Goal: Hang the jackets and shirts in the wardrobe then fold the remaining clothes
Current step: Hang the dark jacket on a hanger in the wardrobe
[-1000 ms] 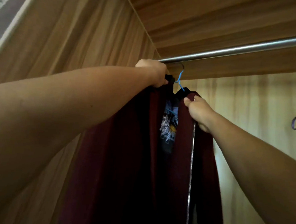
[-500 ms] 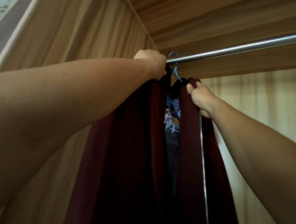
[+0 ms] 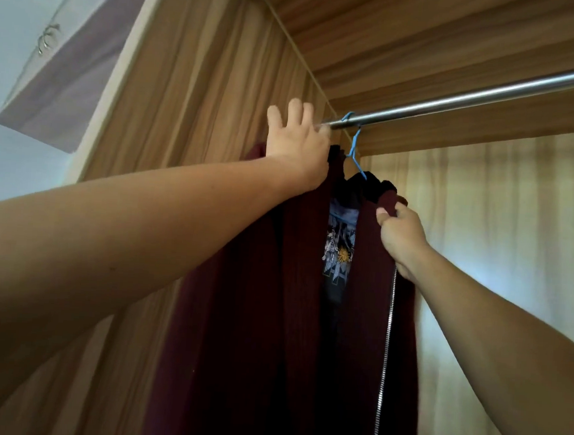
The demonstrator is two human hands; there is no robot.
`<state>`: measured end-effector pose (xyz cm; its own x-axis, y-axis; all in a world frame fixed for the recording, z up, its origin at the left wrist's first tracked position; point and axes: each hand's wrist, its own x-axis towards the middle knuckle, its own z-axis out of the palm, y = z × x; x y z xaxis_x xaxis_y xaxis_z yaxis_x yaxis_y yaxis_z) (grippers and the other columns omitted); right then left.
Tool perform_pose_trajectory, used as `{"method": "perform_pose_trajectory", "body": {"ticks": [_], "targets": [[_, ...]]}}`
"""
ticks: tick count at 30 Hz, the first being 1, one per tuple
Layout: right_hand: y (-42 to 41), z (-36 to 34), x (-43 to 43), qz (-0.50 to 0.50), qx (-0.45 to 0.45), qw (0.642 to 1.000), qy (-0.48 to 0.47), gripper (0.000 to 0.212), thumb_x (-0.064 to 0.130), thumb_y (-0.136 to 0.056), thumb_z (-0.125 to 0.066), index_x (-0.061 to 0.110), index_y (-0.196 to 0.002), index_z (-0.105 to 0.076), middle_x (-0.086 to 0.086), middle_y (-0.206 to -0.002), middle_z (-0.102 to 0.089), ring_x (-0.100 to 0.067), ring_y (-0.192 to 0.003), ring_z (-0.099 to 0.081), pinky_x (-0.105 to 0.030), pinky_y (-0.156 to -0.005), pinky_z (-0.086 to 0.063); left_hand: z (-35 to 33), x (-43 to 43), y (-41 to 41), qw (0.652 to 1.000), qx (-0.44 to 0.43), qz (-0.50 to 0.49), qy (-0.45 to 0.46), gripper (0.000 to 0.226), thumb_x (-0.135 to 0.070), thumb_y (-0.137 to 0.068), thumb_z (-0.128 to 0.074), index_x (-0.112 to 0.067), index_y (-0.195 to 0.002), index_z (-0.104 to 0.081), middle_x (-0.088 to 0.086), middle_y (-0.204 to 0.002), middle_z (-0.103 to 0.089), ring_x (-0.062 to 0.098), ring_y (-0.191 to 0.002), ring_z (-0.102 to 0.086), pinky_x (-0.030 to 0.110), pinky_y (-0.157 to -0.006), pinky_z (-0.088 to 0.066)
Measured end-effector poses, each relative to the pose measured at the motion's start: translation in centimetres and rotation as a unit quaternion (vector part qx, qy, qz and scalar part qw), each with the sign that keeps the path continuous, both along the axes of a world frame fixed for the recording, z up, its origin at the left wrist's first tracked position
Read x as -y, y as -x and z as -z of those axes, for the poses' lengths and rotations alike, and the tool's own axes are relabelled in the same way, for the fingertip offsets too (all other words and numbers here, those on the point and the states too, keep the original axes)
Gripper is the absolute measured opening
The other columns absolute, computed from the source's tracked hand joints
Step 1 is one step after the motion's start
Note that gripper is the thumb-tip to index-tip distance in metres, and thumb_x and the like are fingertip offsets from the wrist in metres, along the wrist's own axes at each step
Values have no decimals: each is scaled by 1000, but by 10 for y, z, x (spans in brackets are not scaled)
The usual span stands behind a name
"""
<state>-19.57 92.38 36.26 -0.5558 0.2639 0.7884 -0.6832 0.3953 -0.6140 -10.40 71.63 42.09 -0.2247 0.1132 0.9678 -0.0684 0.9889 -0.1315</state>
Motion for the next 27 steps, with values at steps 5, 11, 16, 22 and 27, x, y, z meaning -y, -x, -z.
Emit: {"method": "perform_pose_trajectory", "body": {"ticks": [5, 11, 16, 22, 27], "targets": [[-14, 30, -1, -20, 0, 999, 46, 20, 20, -103, -54, 21, -121, -61, 6, -116, -63, -18, -111, -59, -34, -102, -46, 69, -7, -14, 894, -45, 414, -166, 88, -4, -81, -69, -13, -156, -24, 23, -162, 9, 37, -153, 4, 35, -124, -9], [-20, 62, 20, -23, 48, 996, 74, 51, 24, -105, -51, 6, -151, -38, -10, -149, -48, -21, -128, -48, -33, -110, -34, 91, -17, -16, 782, -23, 528, -331, 81, -7, -87, -71, -16, -154, -26, 6, -144, -35, 16, -123, -48, 22, -108, -39], [-20, 92, 46, -45, 58, 997, 39, 58, 28, -108, -44, 10, -159, -23, -7, -162, -32, -24, -148, -31, -34, -119, -25, 76, -9, -7, 830, -33, 479, -282, 62, -5, -85, -68, -21, -133, -34, 6, -104, -62, 20, -85, -64, 38, -77, -54], [-27, 46, 26, -101, 87, 990, 53, 75, 40, -87, -65, 20, -154, -38, -5, -155, -44, -27, -137, -48, -46, -115, -39, 65, 10, -8, 947, 3, 297, -124, 51, -12, -86, -60, -16, -131, -37, 3, -100, -55, 29, -81, -60, 37, -65, -40], [-36, 18, 28, -215, 75, 966, 127, 44, 32, -88, -68, 25, -131, -60, -6, -120, -69, -20, -104, -69, -34, -85, -57, 45, 10, -20, 991, 36, 123, -35, 27, -16, -91, -57, -9, -111, -40, 15, -103, -64, 38, -78, -57, 38, -56, -34]]}}
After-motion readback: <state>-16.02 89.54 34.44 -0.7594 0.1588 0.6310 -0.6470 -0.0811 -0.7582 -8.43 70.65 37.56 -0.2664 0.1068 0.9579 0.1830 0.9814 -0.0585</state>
